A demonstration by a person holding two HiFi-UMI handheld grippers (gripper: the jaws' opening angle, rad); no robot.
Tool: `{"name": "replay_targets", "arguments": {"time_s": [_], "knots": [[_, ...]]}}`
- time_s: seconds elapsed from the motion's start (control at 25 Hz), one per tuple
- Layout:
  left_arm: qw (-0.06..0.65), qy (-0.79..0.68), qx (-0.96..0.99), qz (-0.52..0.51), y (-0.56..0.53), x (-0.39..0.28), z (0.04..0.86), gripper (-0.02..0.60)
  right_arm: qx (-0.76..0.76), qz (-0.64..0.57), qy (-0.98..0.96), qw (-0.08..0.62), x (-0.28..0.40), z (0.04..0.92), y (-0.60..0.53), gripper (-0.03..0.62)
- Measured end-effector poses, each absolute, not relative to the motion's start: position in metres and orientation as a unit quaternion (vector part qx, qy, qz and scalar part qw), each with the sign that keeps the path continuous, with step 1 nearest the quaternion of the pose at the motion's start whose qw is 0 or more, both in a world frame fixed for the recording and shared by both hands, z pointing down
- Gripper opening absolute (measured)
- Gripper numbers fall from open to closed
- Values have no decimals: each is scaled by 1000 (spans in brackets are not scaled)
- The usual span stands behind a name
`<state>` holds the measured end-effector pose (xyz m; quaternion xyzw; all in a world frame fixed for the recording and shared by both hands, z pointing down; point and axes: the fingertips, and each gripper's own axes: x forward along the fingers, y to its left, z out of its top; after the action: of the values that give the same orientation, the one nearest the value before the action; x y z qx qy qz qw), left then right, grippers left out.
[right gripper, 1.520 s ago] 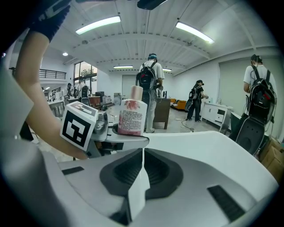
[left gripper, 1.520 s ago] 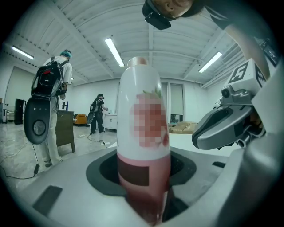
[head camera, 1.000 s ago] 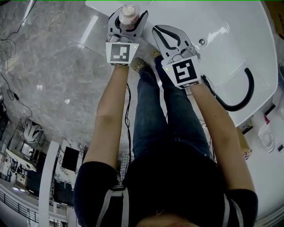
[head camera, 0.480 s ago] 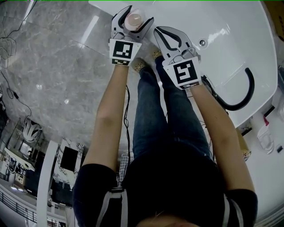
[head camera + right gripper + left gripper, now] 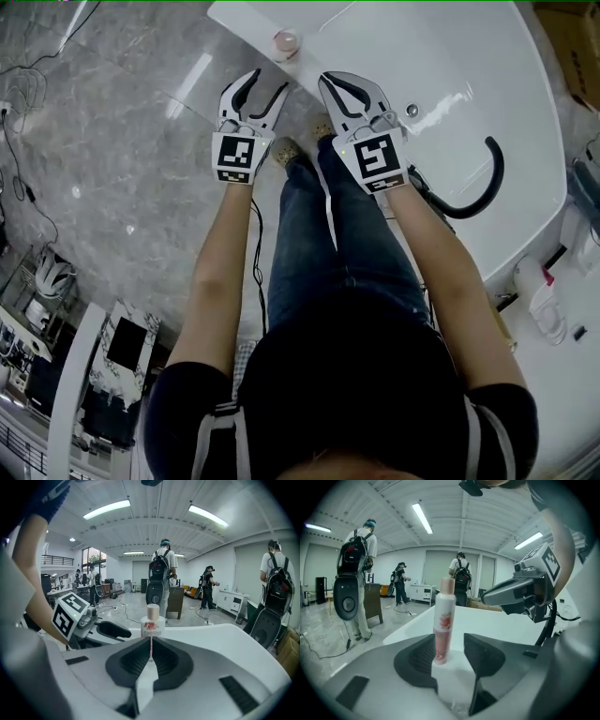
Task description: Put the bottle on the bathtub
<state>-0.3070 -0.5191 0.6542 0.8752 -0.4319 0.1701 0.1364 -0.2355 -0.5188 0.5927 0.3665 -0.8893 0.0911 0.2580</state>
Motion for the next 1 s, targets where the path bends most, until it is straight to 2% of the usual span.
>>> {"name": "replay_targets", "arguments": {"time_s": [0.08,0.12,0.4,0.68,1.0], "knots": [[132,-453,863,179,-505,-318,631,95,365,94,-891,256,-236,582,-511,28],[131,-465,856,184,-499,-324,619,40,363,94,-891,258,-235,577,-505,28],[98,-583,793,148,-494,-381,509,23,352,71,-903,237,-248,518,-511,26],[38,-649,747,138,-466,-404,394,23,363,45,-917,162,-262,405,-526,26],[-21,-745,665,52,-431,-436,248,23,341,-6,-937,78,-282,276,-530,26]]}}
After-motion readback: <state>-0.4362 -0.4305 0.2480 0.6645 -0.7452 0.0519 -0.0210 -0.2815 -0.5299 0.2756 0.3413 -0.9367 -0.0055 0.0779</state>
